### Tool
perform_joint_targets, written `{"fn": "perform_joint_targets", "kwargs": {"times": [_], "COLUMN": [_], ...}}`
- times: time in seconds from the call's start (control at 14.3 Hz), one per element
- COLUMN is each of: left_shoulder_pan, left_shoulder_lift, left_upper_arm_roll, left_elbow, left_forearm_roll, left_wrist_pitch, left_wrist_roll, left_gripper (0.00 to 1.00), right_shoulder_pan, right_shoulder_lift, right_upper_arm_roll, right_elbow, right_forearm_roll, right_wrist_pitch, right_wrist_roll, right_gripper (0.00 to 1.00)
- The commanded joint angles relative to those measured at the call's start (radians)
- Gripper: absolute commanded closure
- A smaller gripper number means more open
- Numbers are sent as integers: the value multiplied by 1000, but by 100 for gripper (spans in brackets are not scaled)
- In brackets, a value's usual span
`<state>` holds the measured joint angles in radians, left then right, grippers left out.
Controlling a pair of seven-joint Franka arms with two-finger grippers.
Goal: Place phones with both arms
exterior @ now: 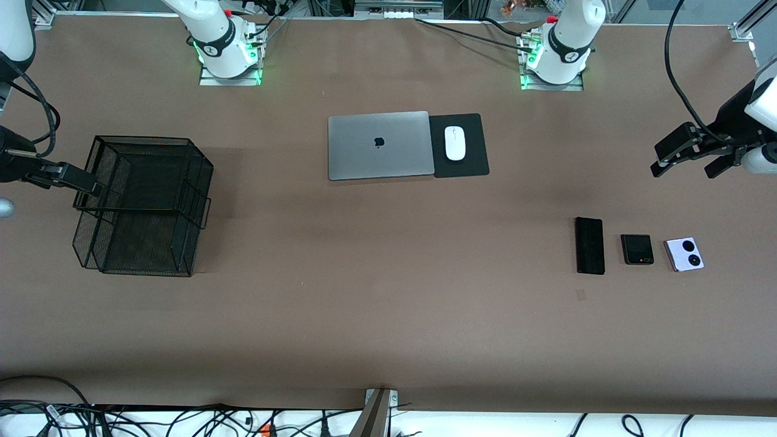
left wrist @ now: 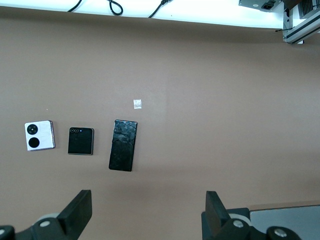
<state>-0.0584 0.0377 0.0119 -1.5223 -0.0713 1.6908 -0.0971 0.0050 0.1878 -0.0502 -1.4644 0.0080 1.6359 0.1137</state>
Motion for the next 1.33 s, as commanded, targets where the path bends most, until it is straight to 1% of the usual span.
{"fn": "perform_joint_targets", "kwargs": {"times": [0.0, 0.77, 1.12, 1.26], "left_shoulder_pan": [5, 5, 6, 5], "left_shoulder_lift": [-22, -16, 11, 42], "left_upper_arm_roll": [0, 7, 11, 10], "left_elbow": [-18, -16, -13, -7], "left_forearm_roll": [-8, -8, -4, 34], "left_wrist_pitch": [-8, -8, 1, 4], "left_wrist_roll": [19, 19, 19, 19], "left_gripper": [0, 0, 0, 0], "right_shoulder_pan": [-2, -2, -2, -2], "right_shoulder_lift": [-8, -8, -8, -8], "right_upper_arm_roll": [-2, -2, -2, -2], "right_elbow": [3, -1, -1, -1], "right_forearm_roll": [20, 20, 20, 20], "right_wrist_pitch": [-11, -13, -13, -13], "right_wrist_roll": [3, 3, 1, 1], "right_gripper": [0, 0, 0, 0]}}
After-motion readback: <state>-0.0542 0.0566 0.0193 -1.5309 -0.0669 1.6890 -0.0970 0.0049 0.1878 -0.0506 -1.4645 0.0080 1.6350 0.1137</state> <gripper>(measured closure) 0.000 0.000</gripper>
